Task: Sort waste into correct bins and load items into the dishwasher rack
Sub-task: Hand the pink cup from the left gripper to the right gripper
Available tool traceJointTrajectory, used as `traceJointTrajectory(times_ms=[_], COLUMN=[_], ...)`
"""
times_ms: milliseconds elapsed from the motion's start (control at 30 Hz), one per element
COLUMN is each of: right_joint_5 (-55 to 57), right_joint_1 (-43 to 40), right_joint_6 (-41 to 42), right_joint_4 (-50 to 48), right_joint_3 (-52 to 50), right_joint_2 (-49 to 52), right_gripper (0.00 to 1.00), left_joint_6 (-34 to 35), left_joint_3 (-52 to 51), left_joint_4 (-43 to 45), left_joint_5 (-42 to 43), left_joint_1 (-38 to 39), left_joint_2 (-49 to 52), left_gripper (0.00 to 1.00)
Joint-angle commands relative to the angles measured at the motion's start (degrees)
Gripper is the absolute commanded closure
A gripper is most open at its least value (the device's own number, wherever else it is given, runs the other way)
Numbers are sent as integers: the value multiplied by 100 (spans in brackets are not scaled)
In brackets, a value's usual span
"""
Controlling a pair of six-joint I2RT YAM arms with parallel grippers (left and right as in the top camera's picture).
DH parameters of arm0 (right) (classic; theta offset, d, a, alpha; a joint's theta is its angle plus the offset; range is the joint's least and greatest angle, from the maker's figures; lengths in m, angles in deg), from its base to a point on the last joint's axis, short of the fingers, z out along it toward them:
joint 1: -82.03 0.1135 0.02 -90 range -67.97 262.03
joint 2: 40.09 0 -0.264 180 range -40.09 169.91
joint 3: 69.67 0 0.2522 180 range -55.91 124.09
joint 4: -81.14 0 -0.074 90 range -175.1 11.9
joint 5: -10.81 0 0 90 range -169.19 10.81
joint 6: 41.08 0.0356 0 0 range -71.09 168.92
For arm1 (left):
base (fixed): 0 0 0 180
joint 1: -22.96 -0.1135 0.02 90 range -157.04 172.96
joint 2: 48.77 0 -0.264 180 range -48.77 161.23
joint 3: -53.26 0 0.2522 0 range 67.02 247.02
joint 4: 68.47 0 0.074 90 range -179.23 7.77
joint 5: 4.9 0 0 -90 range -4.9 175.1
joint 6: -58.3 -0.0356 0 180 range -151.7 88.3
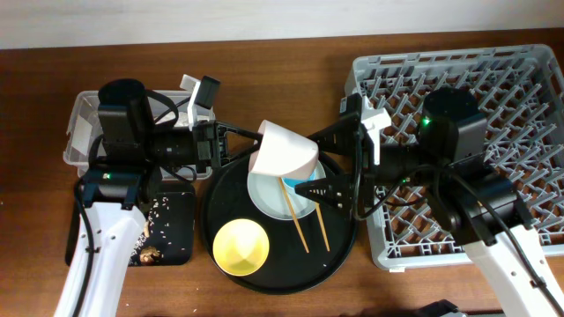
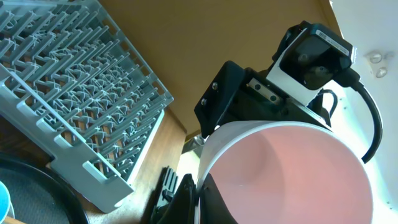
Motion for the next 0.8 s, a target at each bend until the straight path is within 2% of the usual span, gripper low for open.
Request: traceJointTrajectory(times_ms=[0, 67, 300, 433, 500, 667, 767], right_joint_5=[-149, -149, 11, 345, 562, 1012, 1360], right_joint_1=[221, 345, 376, 376, 372, 372, 372], right_joint_6=[-234, -243, -236, -236, -234, -96, 136], right_joint_4=[-22, -101, -444, -444, -439, -367, -339], right_joint_3=[55, 55, 55, 55, 55, 55, 55], right_joint_2=[131, 203, 223, 223, 223, 223, 223], right_gripper=[1, 5, 29, 32, 32, 33, 37], left_joint_6=[17, 17, 15, 0, -149, -297, -455], left_joint_3=[92, 92, 92, 92, 92, 87, 87], left_joint_4=[17, 20, 20, 17, 11, -33, -164], left_joint_5=[111, 109, 111, 46, -74, -800, -1241], left_joint_1=[9, 7, 7, 7, 7, 0, 0], left_joint_2=[20, 20, 20, 20, 20, 20, 20], left_gripper=[100, 100, 100, 99, 94, 75, 75])
